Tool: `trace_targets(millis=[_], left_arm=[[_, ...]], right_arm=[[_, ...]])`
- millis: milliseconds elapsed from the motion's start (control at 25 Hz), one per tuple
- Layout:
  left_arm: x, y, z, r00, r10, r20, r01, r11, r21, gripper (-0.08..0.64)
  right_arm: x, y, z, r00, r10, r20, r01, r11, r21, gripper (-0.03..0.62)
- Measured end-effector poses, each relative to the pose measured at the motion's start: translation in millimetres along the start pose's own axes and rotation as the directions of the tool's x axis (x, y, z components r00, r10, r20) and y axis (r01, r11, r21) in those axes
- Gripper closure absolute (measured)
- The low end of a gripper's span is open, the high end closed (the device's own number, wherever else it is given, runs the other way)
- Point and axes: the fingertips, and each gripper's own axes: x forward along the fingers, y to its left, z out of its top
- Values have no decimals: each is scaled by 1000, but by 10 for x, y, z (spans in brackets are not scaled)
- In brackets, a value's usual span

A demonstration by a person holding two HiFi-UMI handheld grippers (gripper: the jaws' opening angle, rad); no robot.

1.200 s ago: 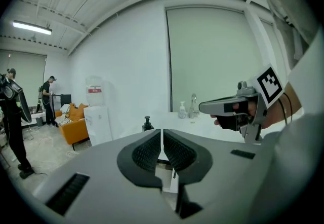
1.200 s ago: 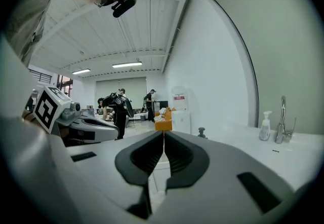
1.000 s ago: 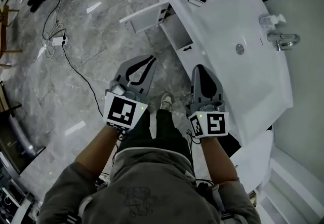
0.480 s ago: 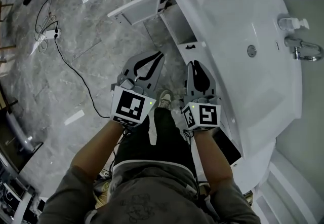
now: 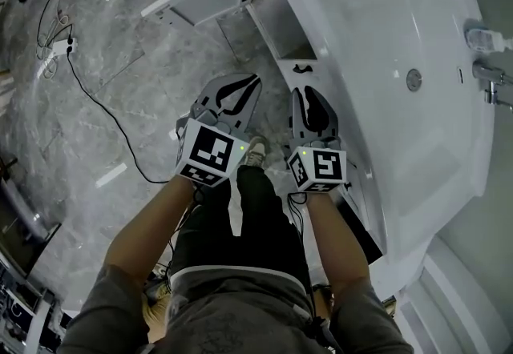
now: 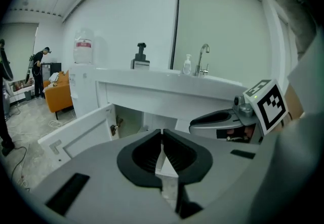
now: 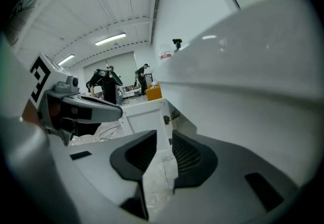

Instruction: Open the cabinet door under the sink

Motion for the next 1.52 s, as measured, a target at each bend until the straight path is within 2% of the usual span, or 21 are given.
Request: trace_targets(millis=[40,160,600,800,1000,1120,1320,1440,1520], left_arm=[[69,-19,-71,1000,-17,-7,17,1000,-1,531],[267,-59,-291,998,-52,-28,52,999,-3,531],[653,96,-806,995,-62,-72,59,997,-42,532],[731,98,-907,997,-68,-47,65,996,-67,532],[738,114,-1014,996,-74,-54,70,995,-70,531],[725,127,-1042,996,-73,-55,69,995,-67,532],[712,148,-1073,997,-68,-45,64,995,-77,532],[720,143,-1113,996,-72,-43,68,995,-79,532],[728,132,-1129,997,-73,-41,69,994,-82,531]], right_arm=[[35,-45,-81,1000,-10,-6,10,1000,25,485],[168,-180,-336,999,-42,-25,44,996,73,485],[671,-498,-1044,984,-129,-123,140,987,82,477],[719,-574,-1082,984,-160,-79,164,985,47,492],[720,-679,-1205,973,-208,-100,219,969,113,489],[773,-692,-1152,979,-191,-77,199,973,116,488],[856,-652,-1084,986,-157,-53,160,986,50,484],[852,-644,-1093,988,-147,-36,149,987,52,483],[839,-677,-1089,987,-157,-23,158,986,43,506]])
